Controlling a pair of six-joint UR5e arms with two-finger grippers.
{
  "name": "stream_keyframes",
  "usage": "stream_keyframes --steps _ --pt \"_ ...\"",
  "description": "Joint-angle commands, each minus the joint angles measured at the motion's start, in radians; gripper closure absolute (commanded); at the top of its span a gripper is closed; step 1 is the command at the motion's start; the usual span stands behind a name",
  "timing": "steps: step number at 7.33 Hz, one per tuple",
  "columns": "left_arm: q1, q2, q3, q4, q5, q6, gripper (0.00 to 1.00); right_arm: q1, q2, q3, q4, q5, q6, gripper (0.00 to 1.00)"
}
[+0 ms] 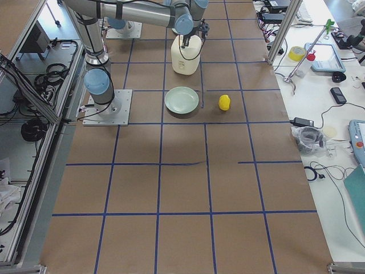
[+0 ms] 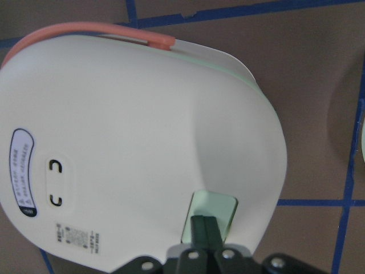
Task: Press rice cooker button
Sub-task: 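Lower the right gripper onto the green lid button and press down, then lift the right gripper away as the rice cooker lid pops open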
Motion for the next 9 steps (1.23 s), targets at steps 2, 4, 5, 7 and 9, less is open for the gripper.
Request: stream_keyframes --steps 2,4,5,7,9 --pt "0.000 0.000 0.000 0.000 0.000 0.000 0.00 0.000 0.003 0.000 -0.004 0.000 0.006 1.00" --pt "0.000 0.000 -0.001 0.000 0.000 0.000 0.00 -0.001 -0.009 -0.040 -0.004 -0.018 0.050 0.45" --pt "0.000 0.000 0.000 0.000 0.000 0.000 0.00 -0.001 -0.020 -0.085 -0.028 -0.047 0.073 0.00" --pt "0.000 0.000 0.000 0.000 0.000 0.000 0.00 -0.014 -0.026 -0.173 0.007 -0.078 0.073 0.00" --pt "0.000 0.000 0.000 0.000 0.000 0.000 0.00 -0.027 -0.025 -0.216 0.010 -0.250 0.059 0.00"
